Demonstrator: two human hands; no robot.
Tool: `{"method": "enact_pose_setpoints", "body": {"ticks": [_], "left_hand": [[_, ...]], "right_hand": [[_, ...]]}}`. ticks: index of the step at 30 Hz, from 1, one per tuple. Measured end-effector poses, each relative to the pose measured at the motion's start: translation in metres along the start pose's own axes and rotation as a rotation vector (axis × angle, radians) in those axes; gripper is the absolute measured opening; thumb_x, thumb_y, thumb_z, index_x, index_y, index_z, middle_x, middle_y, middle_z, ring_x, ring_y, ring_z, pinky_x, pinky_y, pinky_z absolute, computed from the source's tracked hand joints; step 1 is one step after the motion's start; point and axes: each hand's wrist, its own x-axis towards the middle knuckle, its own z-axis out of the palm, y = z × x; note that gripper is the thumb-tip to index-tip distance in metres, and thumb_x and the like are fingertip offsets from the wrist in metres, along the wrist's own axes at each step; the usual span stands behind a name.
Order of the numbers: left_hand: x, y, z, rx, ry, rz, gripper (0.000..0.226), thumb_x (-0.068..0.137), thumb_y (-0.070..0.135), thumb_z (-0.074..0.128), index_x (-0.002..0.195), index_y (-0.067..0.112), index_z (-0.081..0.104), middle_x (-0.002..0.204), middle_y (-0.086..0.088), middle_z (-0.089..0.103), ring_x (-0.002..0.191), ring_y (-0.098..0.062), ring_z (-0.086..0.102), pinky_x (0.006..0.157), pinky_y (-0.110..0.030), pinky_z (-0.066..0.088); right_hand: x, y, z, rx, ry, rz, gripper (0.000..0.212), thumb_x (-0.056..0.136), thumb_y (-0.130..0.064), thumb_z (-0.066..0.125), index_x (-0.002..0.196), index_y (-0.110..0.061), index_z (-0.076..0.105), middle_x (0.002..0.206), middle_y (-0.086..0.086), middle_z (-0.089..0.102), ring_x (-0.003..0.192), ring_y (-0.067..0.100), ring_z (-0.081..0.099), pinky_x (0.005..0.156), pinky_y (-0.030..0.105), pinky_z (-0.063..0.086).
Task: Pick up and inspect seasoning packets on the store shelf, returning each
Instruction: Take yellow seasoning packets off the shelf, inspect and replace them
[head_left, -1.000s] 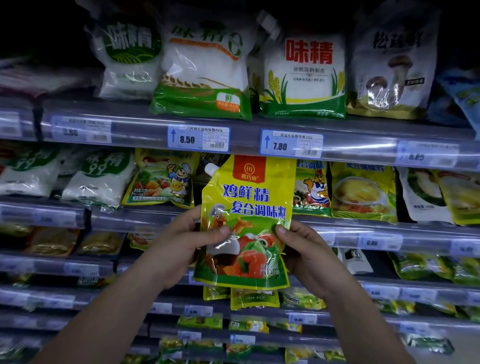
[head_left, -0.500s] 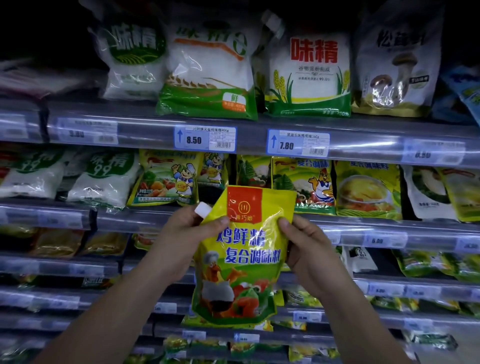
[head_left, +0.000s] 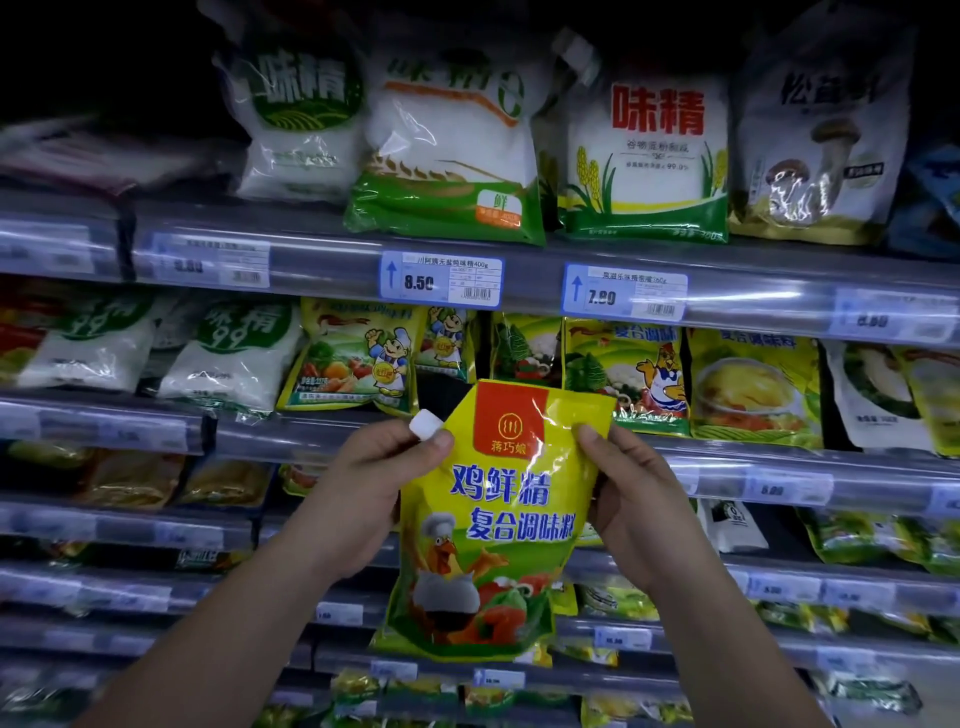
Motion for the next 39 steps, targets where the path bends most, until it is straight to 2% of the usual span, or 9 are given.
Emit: {"method": "enact_pose_setpoints", "body": {"ticks": [7,12,14,19,24,28,33,37,39], "left_hand": [[0.003,0.016,0.0,0.166,0.064,0.049,0.013,0.07,0.034,0.087,0.078,0.027,0.08,0.081,0.0,0.079,0.074,-0.017,0.074,0.068,-0.039,0.055],[0.001,0.015,0.005,0.268,0.066,0.021,0.031,0.071,0.045,0.072,0.073,0.014,0.078,0.079,-0.007,0.079,0.075,-0.018,0.074,0.076,-0.04,0.052],[0.001,0.012,0.007,0.208,0.081,-0.016,0.035,0.071,0.041,0.073,0.076,0.006,0.077,0.079,-0.01,0.079,0.076,-0.021,0.074,0.08,-0.041,0.055],[0.003,0.009,0.01,0.024,0.1,-0.101,0.025,0.072,0.031,0.074,0.079,0.007,0.078,0.072,-0.011,0.077,0.06,-0.02,0.073,0.057,-0.028,0.059],[0.007,0.01,0.008,-0.051,0.147,-0.09,0.019,0.082,0.022,0.073,0.067,0.013,0.079,0.068,-0.009,0.077,0.056,-0.02,0.073,0.055,-0.03,0.061],[0.01,0.006,0.006,-0.019,0.159,-0.082,0.019,0.075,0.028,0.074,0.076,0.009,0.079,0.074,-0.013,0.078,0.063,-0.025,0.073,0.068,-0.037,0.06],[0.014,0.01,-0.006,0.07,0.174,-0.012,0.017,0.073,0.031,0.075,0.076,0.015,0.081,0.079,-0.011,0.079,0.069,-0.023,0.074,0.075,-0.042,0.059],[0.016,0.015,-0.011,0.163,0.131,0.106,0.01,0.077,0.024,0.073,0.074,0.017,0.079,0.077,-0.004,0.078,0.07,-0.015,0.071,0.068,-0.033,0.055],[0.017,0.015,-0.005,0.15,0.128,0.155,0.014,0.083,0.017,0.071,0.071,0.017,0.078,0.075,-0.002,0.077,0.068,-0.013,0.071,0.063,-0.028,0.057]], "right_hand": [[-0.004,0.0,0.013,0.005,-0.02,0.01,0.021,0.084,-0.027,0.064,0.084,-0.015,0.081,0.088,0.009,0.08,0.079,0.024,0.076,0.077,0.043,0.06],[-0.001,0.0,0.012,0.007,-0.027,0.037,0.026,0.086,-0.028,0.06,0.082,-0.014,0.081,0.092,0.012,0.08,0.084,0.024,0.077,0.071,0.042,0.064],[-0.001,-0.001,0.011,0.017,-0.041,0.051,0.026,0.086,-0.028,0.06,0.086,-0.013,0.081,0.094,0.013,0.08,0.086,0.025,0.077,0.073,0.044,0.064],[0.0,0.004,0.009,0.01,-0.055,0.099,0.029,0.088,-0.032,0.059,0.099,-0.014,0.08,0.103,0.017,0.078,0.091,0.03,0.076,0.083,0.051,0.06],[-0.004,0.012,-0.007,-0.098,-0.265,0.146,0.043,0.071,-0.043,0.086,0.104,-0.017,0.079,0.108,0.013,0.078,0.096,0.025,0.076,0.08,0.038,0.063],[-0.006,0.02,-0.016,-0.382,-0.424,0.173,0.049,0.08,-0.014,0.082,0.126,-0.019,0.066,0.128,0.011,0.071,0.122,0.03,0.065,0.103,0.049,0.052],[-0.006,0.023,-0.018,-0.455,-0.28,0.114,0.035,0.08,-0.003,0.081,0.113,-0.013,0.074,0.112,0.012,0.078,0.102,0.029,0.074,0.082,0.037,0.06],[-0.001,0.025,-0.022,-0.384,-0.191,0.075,0.057,0.067,-0.04,0.091,0.112,-0.01,0.074,0.113,0.023,0.074,0.105,0.038,0.072,0.092,0.045,0.06],[-0.001,0.027,-0.021,-0.359,-0.238,0.086,0.047,0.075,-0.029,0.086,0.118,-0.015,0.072,0.118,0.017,0.074,0.112,0.033,0.071,0.094,0.043,0.058]]}}
